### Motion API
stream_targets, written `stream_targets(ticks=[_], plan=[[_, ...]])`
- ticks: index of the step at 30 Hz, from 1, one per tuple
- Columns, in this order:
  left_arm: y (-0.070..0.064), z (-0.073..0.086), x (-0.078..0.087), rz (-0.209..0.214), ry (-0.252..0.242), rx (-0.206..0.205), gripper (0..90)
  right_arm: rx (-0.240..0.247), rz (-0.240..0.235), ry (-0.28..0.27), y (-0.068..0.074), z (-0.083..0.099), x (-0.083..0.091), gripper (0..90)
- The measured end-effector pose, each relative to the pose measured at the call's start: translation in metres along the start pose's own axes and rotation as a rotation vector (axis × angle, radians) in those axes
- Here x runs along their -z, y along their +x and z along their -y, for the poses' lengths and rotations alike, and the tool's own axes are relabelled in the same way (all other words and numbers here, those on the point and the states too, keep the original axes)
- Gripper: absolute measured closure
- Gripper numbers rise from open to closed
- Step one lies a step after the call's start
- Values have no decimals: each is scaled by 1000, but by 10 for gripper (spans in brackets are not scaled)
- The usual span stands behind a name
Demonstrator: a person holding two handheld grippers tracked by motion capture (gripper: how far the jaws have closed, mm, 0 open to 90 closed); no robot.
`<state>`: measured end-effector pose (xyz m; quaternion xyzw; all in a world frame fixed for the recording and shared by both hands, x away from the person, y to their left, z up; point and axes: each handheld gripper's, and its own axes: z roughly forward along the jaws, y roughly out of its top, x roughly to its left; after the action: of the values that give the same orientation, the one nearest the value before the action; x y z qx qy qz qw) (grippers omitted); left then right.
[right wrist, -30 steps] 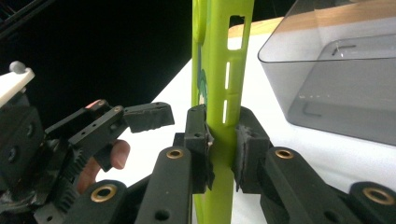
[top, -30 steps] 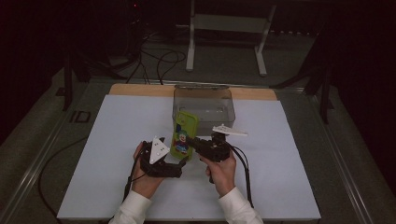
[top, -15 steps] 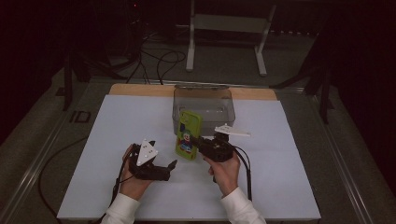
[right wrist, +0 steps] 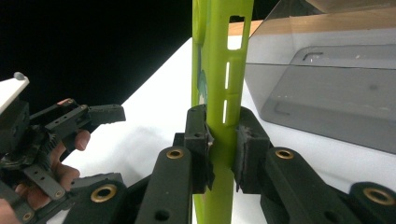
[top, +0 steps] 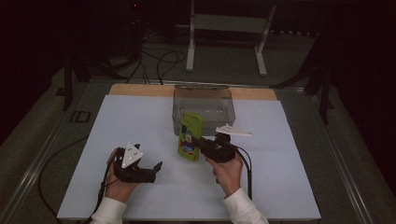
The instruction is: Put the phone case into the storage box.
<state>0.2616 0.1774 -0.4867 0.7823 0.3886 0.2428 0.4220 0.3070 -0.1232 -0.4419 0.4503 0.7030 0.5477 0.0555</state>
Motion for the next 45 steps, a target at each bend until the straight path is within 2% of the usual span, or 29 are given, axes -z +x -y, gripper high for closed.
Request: stream_targets(ticks=[3,7,13,20,22,23,25,27,31,35,41,45], plan=[[3,5,2,-3,5,4,0,1,-1,4,0,0,1,781],[10,17,8,-28,28,24,0,16,15,4,0,-1,5,780],[15,27,19,-39,24,37,0,28,18,16,1,-1,7,780],[20,44,30,-67,34,34,0,37,-9,42,1,-4,8,780],[23,47,32,-78,40,51,0,38,-7,44,1,-6,8,780],[23,47,32,-78,40,51,0,38,-7,44,1,-6,8,780],[27,50,32,-77,26,81,0,20,-17,70,1,-10,7,779],[27,50,32,-79,18,86,0,29,-11,76,3,-11,7,779],[26,49,33,-91,0,77,0,27,-5,87,4,-12,5,779],[26,49,30,-102,4,67,0,32,0,103,3,-15,3,780],[25,49,25,-102,2,71,0,47,13,119,2,-22,3,779],[23,49,25,-98,4,55,0,50,22,129,0,-25,5,779]])
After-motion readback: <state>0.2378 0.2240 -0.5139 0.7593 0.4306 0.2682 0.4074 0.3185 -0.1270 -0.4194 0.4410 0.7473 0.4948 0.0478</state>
